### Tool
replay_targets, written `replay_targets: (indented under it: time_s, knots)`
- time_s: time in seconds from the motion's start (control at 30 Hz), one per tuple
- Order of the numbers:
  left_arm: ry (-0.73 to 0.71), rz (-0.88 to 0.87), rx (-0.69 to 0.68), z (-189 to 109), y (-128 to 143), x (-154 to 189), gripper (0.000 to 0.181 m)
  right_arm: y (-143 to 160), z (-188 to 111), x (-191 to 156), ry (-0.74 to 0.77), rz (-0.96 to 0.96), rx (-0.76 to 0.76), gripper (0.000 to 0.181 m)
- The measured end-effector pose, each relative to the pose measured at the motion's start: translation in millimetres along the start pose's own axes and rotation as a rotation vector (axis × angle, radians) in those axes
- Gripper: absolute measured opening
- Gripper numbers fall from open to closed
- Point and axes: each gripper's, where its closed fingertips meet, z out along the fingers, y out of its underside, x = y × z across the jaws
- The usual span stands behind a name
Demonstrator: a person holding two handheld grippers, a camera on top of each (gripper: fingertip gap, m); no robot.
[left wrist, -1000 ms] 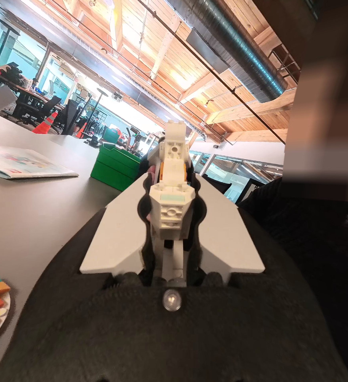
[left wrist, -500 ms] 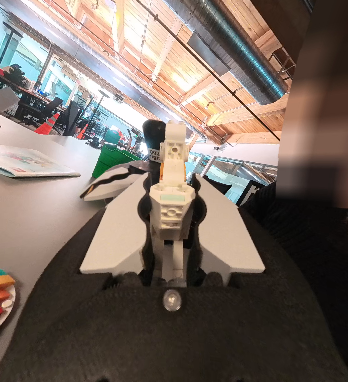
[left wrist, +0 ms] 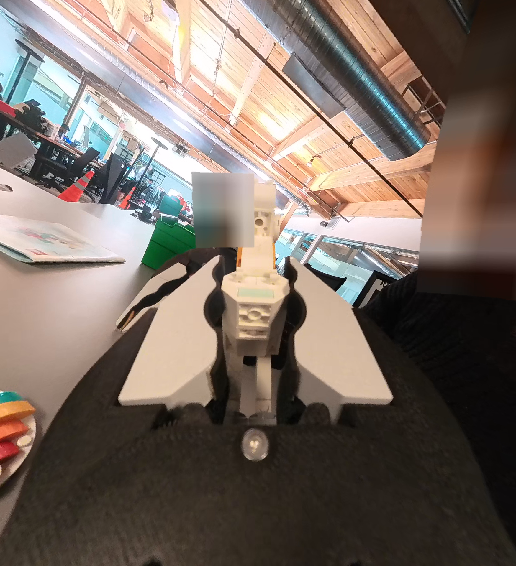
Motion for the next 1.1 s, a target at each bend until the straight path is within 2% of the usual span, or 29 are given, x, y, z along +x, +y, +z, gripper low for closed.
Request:
replay_targets:
  time_s: [0.17,0.67,0.93,1.0,1.1]
  knots:
    - [-0.001,0.002,-0.001,-0.4,0.0,0.0,0.038,-0.3,0.5,-1.1,0.001,-0.007,-0.001,0.006]
    - [-0.003,-0.008,0.012,-1.5,-2.2,-1.3,0.038,-2.5,1.8,-4.7,-0.008,-0.034,0.009,0.039]
    - [0.001,0.003,0.099,-8.1,-19.0,-0.1,0.038,-9.5,-3.2,-2.5,0.012,-0.069,0.044,0.045]
    - [-0.013,0.013,0.135,-11.5,-25.9,-0.9,0.038,-18.3,-6.9,-1.0,0.027,-0.080,0.097,0.051]
    - [-0.035,0.001,0.238,-22.0,-42.4,-5.7,0.038,-50.7,-22.9,-4.4,0.055,-0.132,0.311,0.061]
